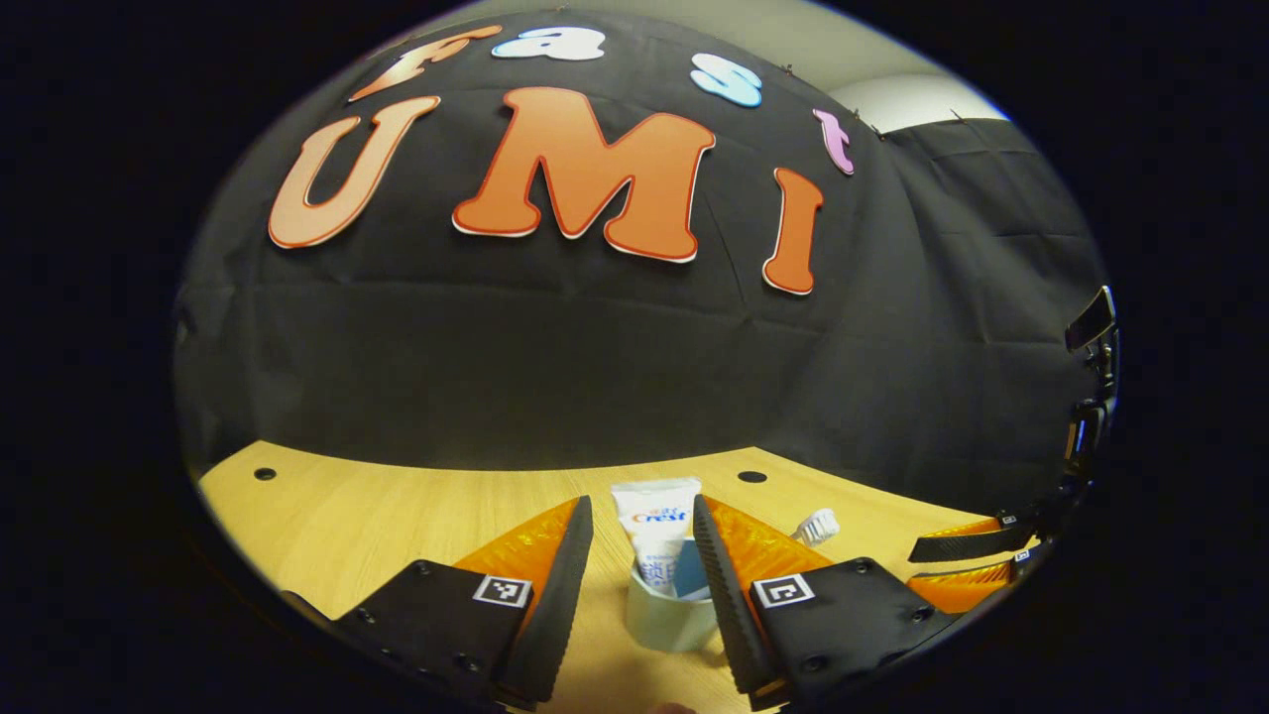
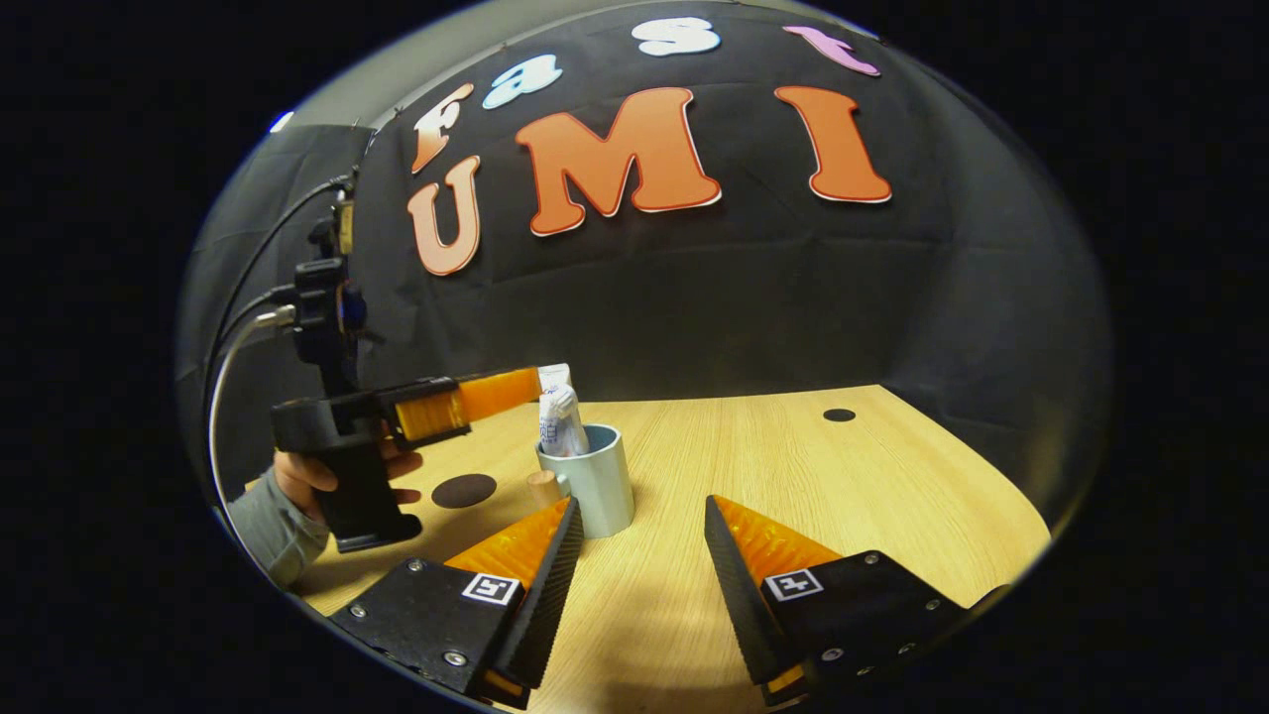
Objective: Put the toothbrush and toothpaste on the desktop into the cup, then pick up the cup and place it on the coaster on the desktop.
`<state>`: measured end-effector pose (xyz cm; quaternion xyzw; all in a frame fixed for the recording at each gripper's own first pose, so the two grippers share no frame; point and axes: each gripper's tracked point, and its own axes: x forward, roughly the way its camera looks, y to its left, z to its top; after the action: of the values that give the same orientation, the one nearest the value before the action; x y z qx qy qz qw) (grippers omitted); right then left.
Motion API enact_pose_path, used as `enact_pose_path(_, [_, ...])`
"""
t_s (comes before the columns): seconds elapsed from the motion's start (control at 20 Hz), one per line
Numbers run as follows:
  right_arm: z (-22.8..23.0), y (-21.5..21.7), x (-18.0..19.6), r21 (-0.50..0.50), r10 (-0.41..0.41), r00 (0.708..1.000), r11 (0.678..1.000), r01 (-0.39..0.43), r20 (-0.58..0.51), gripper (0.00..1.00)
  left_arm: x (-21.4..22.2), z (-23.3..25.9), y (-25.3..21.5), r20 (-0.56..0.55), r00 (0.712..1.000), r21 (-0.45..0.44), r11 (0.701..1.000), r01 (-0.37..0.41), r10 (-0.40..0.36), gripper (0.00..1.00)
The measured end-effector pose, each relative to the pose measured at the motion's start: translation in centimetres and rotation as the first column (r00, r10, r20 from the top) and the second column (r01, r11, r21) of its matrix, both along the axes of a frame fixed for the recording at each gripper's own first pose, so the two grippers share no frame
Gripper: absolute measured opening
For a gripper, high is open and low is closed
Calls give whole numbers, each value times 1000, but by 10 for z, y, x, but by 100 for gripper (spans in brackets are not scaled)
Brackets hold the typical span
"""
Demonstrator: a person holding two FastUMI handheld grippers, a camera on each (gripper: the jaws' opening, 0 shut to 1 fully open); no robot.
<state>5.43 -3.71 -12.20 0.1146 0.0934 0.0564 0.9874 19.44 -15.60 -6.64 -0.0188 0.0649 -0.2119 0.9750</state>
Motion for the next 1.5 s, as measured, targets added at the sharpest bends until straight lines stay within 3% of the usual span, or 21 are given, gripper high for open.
enact_pose_path(0.15, [5, 15, 9, -28, 19, 1000, 999, -19, -6, 75, -13, 5, 23, 13, 999, 39, 998, -44, 44, 100])
enact_pose_path(0.5, [26, 43, 34, -70, 23, 999, 997, -25, -32, 75, -46, 31, 63, 97, 990, 117, 987, -111, 100, 100])
enact_pose_path(0.65, [30, 50, 46, -88, 17, 995, 996, -26, -97, 75, -58, 40, 85, 116, 984, 126, 981, -148, 133, 100])
enact_pose_path(0.85, [43, 50, 57, -107, -17, 987, 994, 0, -159, 75, -75, 61, 108, 149, 975, 65, 982, -179, 168, 100])
enact_pose_path(1.2, [58, 55, 75, -170, -15, 967, 985, -29, -254, 75, -113, 97, 157, 233, 947, 41, 971, -236, 220, 100])
enact_pose_path(1.25, [59, 57, 77, -169, -12, 963, 985, -35, -269, 75, -117, 99, 166, 234, 944, 40, 968, -248, 232, 94])
enact_pose_path(1.3, [59, 60, 78, -171, -2, 957, 984, -50, -290, 76, -121, 100, 172, 230, 942, 30, 966, -257, 243, 100])
enact_pose_path(1.35, [56, 59, 73, -187, 8, 952, 980, -68, -304, 75, -125, 101, 173, 222, 944, 11, 968, -251, 242, 94])
enact_pose_path(1.45, [52, 55, 72, -241, 1, 944, 967, -85, -329, 76, -133, 101, 176, 209, 950, -29, 972, -232, 233, 94])
enact_pose_path(1.5, [50, 54, 70, -253, -1, 939, 963, -91, -344, 76, -135, 99, 180, 200, 951, -40, 972, -232, 235, 100])
